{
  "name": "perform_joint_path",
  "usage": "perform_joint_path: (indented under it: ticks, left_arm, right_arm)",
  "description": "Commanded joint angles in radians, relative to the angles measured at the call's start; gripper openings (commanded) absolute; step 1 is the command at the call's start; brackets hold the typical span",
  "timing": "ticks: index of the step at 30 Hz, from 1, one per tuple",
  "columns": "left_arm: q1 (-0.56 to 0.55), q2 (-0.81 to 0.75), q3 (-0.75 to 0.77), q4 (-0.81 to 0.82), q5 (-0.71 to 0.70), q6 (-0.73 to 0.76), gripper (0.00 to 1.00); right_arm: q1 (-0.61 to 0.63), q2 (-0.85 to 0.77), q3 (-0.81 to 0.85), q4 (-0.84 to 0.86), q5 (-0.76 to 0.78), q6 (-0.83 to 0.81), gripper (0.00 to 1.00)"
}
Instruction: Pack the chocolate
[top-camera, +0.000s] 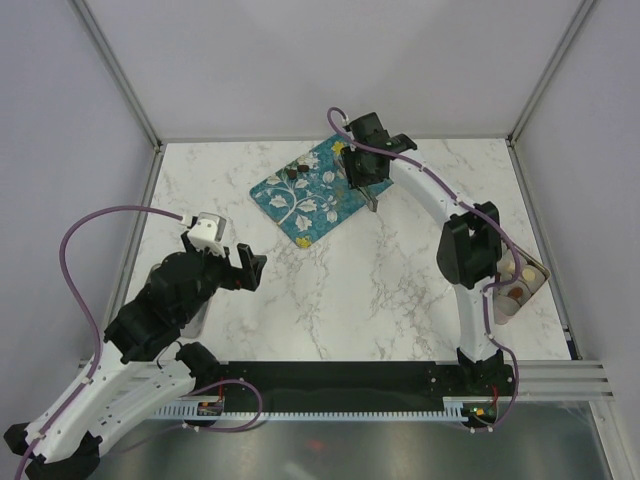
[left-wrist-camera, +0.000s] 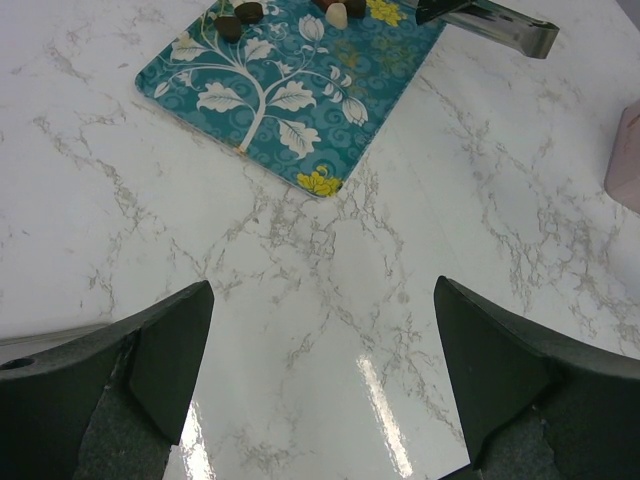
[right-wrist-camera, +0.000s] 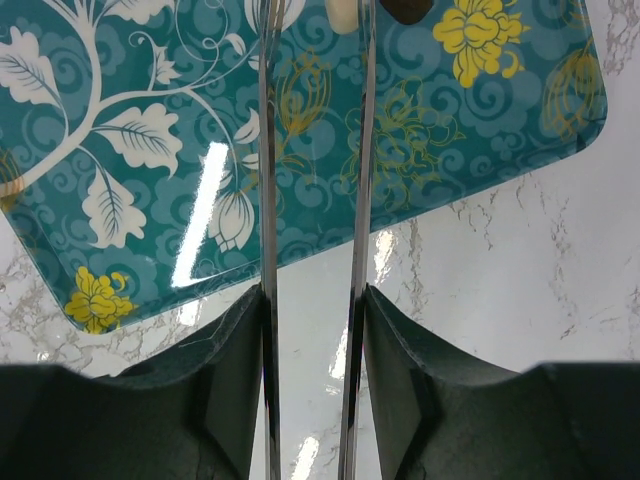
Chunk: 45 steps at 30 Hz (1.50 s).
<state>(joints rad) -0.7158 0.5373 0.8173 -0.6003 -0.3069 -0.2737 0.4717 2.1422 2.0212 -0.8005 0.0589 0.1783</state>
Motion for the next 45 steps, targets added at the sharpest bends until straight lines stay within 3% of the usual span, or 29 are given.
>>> perform_joint_path:
  ticks: [1,28,35,38,45]
  left_arm:
    - [-0.005,0.007,-0.001,0.014,-0.026,0.005,1.0]
    - [-0.005,0.03,-0.001,0.017,-0.029,0.008,1.0]
    - [-0.004,0.03,0.0,0.017,-0.028,0.008,1.0]
    - [-0.005,0.032,0.0,0.017,-0.026,0.007,1.0]
    - [-0.004,0.033,0.0,0.017,-0.006,0.005,1.0]
  right_arm:
    - [-0.001,0.025,0.011,0.06,0.024,0.001,0.49]
    - [0.008,0.143,-0.006,0.109,0.013,0.058,0.5]
    - [0.028,0.131,-0.016,0.095,0.044,0.066,0.44]
    - [0.035,0.095,-0.045,0.073,0.083,0.116,0.42]
    - [0.045,-0.1,-0.306,0.076,0.098,0.277,0.37]
